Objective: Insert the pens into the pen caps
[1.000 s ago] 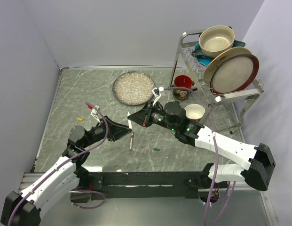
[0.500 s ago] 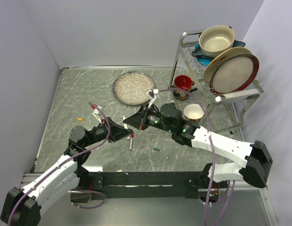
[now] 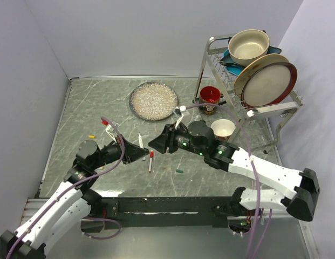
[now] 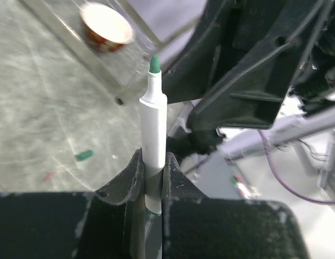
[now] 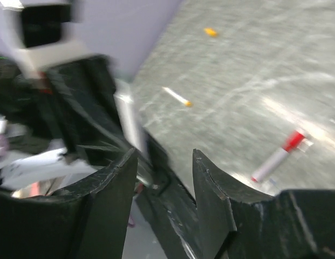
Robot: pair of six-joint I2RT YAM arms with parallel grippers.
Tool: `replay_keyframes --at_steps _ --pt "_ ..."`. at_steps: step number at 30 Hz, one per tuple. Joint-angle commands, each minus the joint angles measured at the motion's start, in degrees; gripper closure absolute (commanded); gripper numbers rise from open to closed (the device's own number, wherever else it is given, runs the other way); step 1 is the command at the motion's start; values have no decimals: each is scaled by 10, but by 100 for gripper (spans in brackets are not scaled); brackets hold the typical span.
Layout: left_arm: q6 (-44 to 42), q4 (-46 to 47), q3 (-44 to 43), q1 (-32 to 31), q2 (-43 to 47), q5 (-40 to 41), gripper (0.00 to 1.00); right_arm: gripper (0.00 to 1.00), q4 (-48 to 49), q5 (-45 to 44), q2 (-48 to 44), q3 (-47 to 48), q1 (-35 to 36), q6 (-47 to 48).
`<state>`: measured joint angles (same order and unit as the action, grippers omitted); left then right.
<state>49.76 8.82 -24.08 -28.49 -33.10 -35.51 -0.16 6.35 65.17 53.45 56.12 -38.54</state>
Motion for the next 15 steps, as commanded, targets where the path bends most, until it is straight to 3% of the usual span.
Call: replay_keyframes --at_steps 1,5,8,9,11,15 --pt "-118 -215 -83 -1 32 95 99 47 -144 -126 -39 5 2 -78" --pt "-175 -307 -148 -1 49 178 99 47 -166 -152 -40 -53 2 -177" --pt "-207 -344 -174 -1 58 209 99 49 -287 -246 0 -42 2 -350" --pt "-204 -348 -176 -1 61 243 99 53 -381 -259 14 -32 3 -463" --pt "-198 -347 -158 -1 82 256 99 57 -445 -265 54 -1 2 -534" --pt "-193 -317 -132 -1 117 245 99 52 -424 -260 64 -28 2 -648"
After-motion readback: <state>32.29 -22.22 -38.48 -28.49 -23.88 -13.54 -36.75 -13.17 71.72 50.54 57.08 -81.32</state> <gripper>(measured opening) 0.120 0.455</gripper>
